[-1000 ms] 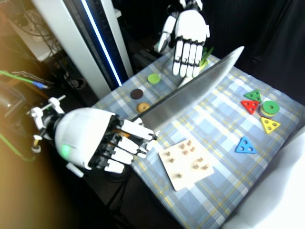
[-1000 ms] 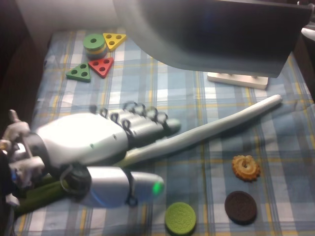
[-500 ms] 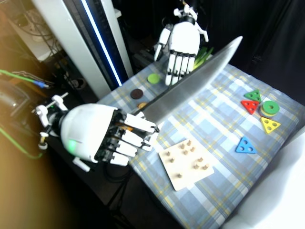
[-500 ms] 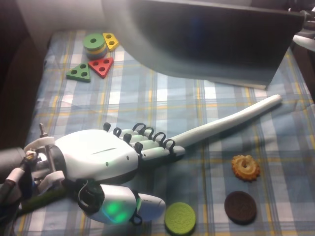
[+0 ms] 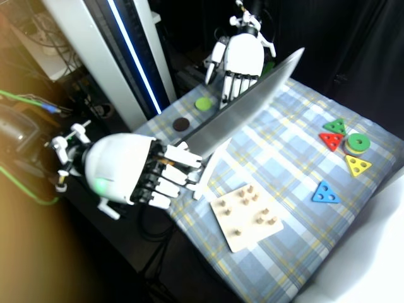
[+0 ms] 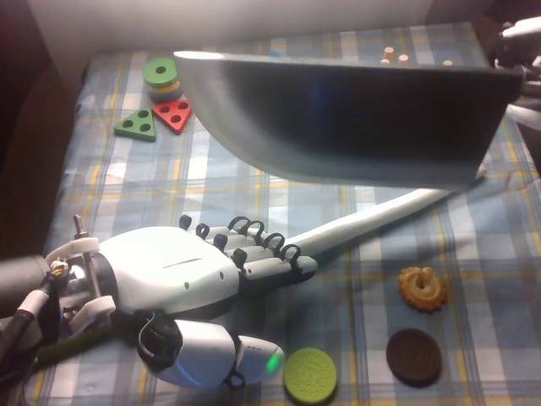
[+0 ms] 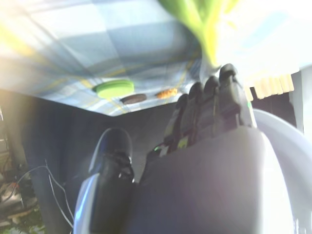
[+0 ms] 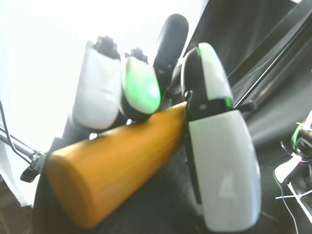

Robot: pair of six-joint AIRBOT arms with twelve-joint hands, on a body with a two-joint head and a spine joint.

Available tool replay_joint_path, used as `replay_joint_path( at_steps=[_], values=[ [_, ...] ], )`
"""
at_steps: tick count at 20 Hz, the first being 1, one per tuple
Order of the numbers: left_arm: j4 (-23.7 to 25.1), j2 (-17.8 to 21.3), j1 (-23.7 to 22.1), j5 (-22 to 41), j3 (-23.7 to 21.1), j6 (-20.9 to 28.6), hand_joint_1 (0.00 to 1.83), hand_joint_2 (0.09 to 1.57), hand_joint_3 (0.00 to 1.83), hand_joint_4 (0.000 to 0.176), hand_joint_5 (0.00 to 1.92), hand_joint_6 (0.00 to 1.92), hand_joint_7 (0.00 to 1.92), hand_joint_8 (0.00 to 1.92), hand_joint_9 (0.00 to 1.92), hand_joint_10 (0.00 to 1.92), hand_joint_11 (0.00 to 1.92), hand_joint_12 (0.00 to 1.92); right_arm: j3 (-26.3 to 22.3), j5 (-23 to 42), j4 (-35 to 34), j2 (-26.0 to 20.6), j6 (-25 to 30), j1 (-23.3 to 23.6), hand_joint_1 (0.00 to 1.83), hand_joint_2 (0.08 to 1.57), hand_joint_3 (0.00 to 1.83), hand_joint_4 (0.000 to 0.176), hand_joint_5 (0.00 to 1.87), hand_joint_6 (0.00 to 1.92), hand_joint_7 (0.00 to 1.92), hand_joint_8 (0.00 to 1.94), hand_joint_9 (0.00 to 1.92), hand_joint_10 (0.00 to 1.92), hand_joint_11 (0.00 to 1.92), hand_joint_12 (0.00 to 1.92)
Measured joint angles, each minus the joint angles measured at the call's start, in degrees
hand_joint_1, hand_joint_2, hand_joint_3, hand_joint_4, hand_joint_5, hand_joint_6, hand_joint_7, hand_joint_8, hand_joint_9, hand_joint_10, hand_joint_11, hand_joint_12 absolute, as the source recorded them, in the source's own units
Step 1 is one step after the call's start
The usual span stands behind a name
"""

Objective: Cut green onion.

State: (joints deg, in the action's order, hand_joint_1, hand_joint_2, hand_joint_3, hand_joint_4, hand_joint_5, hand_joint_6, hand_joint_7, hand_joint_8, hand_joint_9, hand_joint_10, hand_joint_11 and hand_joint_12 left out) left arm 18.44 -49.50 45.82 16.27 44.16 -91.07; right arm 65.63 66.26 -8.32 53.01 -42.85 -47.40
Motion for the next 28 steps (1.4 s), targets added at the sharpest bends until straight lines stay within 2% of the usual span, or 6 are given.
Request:
replay_joint_path(
  at_steps=[7, 9, 12, 18, 23, 28],
  values=[
    [-1.16, 0.0, 0.0, 0.02, 0.0, 0.0, 0.0, 1.32, 0.0, 0.0, 0.0, 0.0, 0.0, 0.0, 0.0, 0.0, 0.0, 0.0, -0.83, 0.52, -0.52, 0.0, 1.6, -4.2, 1.34, 1.25, 0.0, 0.031, 1.2, 1.92, 1.46, 1.94, 1.6, 1.92, 1.64, 1.92],
    [-1.57, 0.0, 0.0, 0.07, 0.0, 0.0, 0.0, 1.32, 0.0, 0.0, 0.0, 0.0, 0.02, 0.01, 0.0, 0.0, 0.0, 0.0, -1.25, 0.52, -0.59, 0.0, 1.88, -5.07, 1.37, 1.25, 0.0, 0.024, 1.2, 1.92, 1.49, 1.94, 1.64, 1.92, 1.67, 1.92],
    [-2.1, 0.0, 0.0, 0.46, 0.0, 0.0, 0.0, 1.33, 0.0, 0.0, 0.0, 0.0, 0.02, 0.01, 0.0, 0.0, 0.0, 0.0, -1.38, 0.87, -0.37, 0.04, 2.36, -6.27, 1.38, 1.25, 0.0, 0.001, 1.23, 1.92, 1.5, 1.94, 1.65, 1.92, 1.68, 1.92],
    [-2.34, 0.0, 0.0, 0.85, 0.0, 0.0, 0.0, 1.33, 0.0, 0.0, 0.0, 0.0, 0.0, 0.0, 0.0, 0.0, 0.0, 0.0, -1.62, 1.36, 0.33, -0.02, 3.39, -8.46, 1.43, 1.24, 0.0, 0.0, 1.24, 1.92, 1.53, 1.94, 1.68, 1.92, 1.69, 1.92],
    [-2.34, 0.0, 0.0, 0.92, 0.0, 0.02, 0.0, 1.32, 0.0, 0.0, 0.0, 0.0, 0.0, 0.0, 0.0, 0.0, 0.0, 0.0, -0.83, 1.27, 1.07, 0.0, 3.63, -8.44, 1.35, 1.27, 0.01, 0.0, 1.26, 1.92, 1.52, 1.94, 1.66, 1.92, 1.67, 1.92],
    [-2.36, -0.04, 0.0, 1.07, 0.0, 0.0, 0.0, 1.32, 0.0, 0.0, 0.0, 0.0, 0.0, 0.0, 0.0, 0.0, 0.0, 0.0, 1.79, 1.22, -1.03, 0.83, 1.22, -3.89, 1.31, 1.28, 0.0, 0.0, 1.16, 1.92, 1.39, 1.94, 1.54, 1.92, 1.54, 1.92]
  ],
)
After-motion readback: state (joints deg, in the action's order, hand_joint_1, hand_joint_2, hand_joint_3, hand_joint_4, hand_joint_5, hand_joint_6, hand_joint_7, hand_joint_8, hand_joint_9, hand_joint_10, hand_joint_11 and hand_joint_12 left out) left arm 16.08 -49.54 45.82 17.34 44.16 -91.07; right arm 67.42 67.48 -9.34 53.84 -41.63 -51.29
